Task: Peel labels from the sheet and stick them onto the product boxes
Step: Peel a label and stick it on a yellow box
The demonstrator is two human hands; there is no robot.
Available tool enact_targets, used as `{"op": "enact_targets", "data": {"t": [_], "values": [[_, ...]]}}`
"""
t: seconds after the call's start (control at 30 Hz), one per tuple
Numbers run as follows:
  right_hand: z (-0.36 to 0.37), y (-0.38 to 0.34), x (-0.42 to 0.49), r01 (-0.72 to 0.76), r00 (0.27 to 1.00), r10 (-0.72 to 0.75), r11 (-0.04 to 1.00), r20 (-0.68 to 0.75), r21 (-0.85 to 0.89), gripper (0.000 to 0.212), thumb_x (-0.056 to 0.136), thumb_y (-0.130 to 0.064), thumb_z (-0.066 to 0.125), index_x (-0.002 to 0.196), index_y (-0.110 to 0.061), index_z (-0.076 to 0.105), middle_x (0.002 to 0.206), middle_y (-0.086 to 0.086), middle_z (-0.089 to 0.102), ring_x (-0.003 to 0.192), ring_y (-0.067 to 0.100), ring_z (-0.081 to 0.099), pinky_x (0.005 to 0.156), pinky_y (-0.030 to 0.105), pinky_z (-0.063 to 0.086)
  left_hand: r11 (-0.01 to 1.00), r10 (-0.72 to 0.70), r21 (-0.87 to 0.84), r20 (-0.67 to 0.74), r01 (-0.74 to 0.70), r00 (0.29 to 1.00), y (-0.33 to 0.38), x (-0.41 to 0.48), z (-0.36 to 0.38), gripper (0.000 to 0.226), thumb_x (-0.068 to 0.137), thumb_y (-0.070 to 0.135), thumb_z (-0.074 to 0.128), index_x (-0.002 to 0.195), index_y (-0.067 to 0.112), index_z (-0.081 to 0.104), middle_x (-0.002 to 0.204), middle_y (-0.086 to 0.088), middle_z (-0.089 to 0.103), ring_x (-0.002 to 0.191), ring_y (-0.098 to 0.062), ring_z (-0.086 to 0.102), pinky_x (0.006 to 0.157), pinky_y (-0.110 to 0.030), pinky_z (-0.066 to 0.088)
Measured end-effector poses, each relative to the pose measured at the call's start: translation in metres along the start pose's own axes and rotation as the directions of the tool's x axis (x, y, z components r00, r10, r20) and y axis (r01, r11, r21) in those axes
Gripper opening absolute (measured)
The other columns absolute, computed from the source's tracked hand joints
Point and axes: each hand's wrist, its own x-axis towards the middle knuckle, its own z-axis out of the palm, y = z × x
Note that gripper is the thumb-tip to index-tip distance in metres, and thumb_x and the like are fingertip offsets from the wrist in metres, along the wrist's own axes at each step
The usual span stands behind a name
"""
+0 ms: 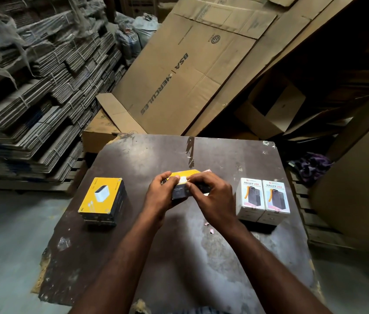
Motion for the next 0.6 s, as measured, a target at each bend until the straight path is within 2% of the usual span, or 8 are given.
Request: {"op": "enact_targets", "data": {"t": [0.13, 0.2, 0.27, 0.4, 0.5, 0.53, 0.6], "values": [[0.002, 0.001, -0.001, -0.046, 0.997, 0.050, 0.997, -0.056, 0.068, 0.004, 0.086, -0.010, 0.075, 0.088, -0.011, 0.072, 0.094, -0.002, 0.072, 0.091, 0.004, 0.066, 0.082, 0.005, 0.044, 1.000, 0.013, 0.001, -0.034, -0.013, 0.999, -0.003, 0.000, 0.004, 0.041, 0.095, 0.017, 0.059, 0.135, 0.016, 0.049, 0.126, -0.015, 0.057, 0.100, -0.026, 0.068, 0.064, -0.032, 0.061], [0.002, 0.001, -0.001, -0.079, 0.993, 0.088, 0.990, -0.079, 0.118, 0.005, 0.086, -0.008, 0.074, 0.086, -0.009, 0.069, 0.101, -0.002, 0.072, 0.095, 0.003, 0.066, 0.081, 0.007, 0.045, 1.000, 0.016, -0.011, -0.033, -0.016, 0.999, -0.003, -0.001, 0.007, 0.038, 0.096, 0.015, 0.058, 0.133, 0.018, 0.048, 0.126, -0.015, 0.056, 0.102, -0.027, 0.066, 0.065, -0.031, 0.061], [0.002, 0.002, 0.000, -0.101, 0.990, 0.115, 0.983, -0.087, 0.155, 0.007, 0.086, -0.007, 0.074, 0.085, -0.010, 0.068, 0.108, -0.002, 0.070, 0.098, 0.003, 0.066, 0.078, 0.009, 0.047, 0.999, 0.027, -0.019, -0.035, -0.028, 0.999, -0.004, -0.002, 0.009, 0.037, 0.096, 0.015, 0.058, 0.131, 0.021, 0.048, 0.126, -0.013, 0.055, 0.105, -0.028, 0.066, 0.071, -0.035, 0.061], [0.002, 0.008, 0.000, -0.160, 0.979, 0.181, 0.968, -0.097, 0.191, 0.009, 0.086, -0.011, 0.073, 0.083, -0.017, 0.067, 0.115, -0.004, 0.068, 0.105, 0.007, 0.065, 0.083, 0.014, 0.048, 0.996, 0.083, -0.009, -0.073, -0.084, 0.994, -0.006, -0.003, 0.011, 0.039, 0.094, 0.016, 0.061, 0.129, 0.028, 0.047, 0.128, -0.010, 0.055, 0.107, -0.026, 0.066, 0.081, -0.042, 0.061], [0.000, 0.008, 0.003, -0.289, 0.946, 0.325, 0.870, -0.022, 0.400, 0.005, 0.091, -0.022, 0.065, 0.087, -0.020, 0.064, 0.117, -0.005, 0.070, 0.105, 0.017, 0.067, 0.087, 0.034, 0.054, 0.992, 0.128, 0.006, -0.094, -0.128, 0.987, -0.008, -0.003, 0.011, 0.042, 0.094, 0.015, 0.062, 0.131, 0.029, 0.047, 0.128, -0.008, 0.055, 0.104, -0.025, 0.067, 0.080, -0.042, 0.061], [-0.002, 0.010, 0.005, -0.319, 0.936, 0.351, 0.837, 0.013, 0.445, 0.006, 0.093, -0.024, 0.062, 0.090, -0.018, 0.064, 0.115, -0.003, 0.071, 0.104, 0.019, 0.067, 0.086, 0.036, 0.055, 0.991, 0.136, 0.011, -0.097, -0.136, 0.986, -0.007, -0.003, 0.011, 0.041, 0.094, 0.015, 0.062, 0.130, 0.030, 0.047, 0.127, -0.007, 0.055, 0.104, -0.025, 0.067, 0.081, -0.043, 0.061], [-0.009, 0.011, 0.010, -0.335, 0.940, 0.329, 0.851, 0.086, 0.406, 0.014, 0.096, -0.026, 0.057, 0.102, -0.019, 0.068, 0.111, -0.002, 0.071, 0.103, 0.019, 0.067, 0.085, 0.034, 0.055, 0.989, 0.146, 0.032, -0.099, -0.143, 0.984, -0.007, -0.003, 0.009, 0.040, 0.094, 0.016, 0.062, 0.128, 0.031, 0.047, 0.127, -0.006, 0.055, 0.104, -0.024, 0.067, 0.081, -0.044, 0.061]]}}
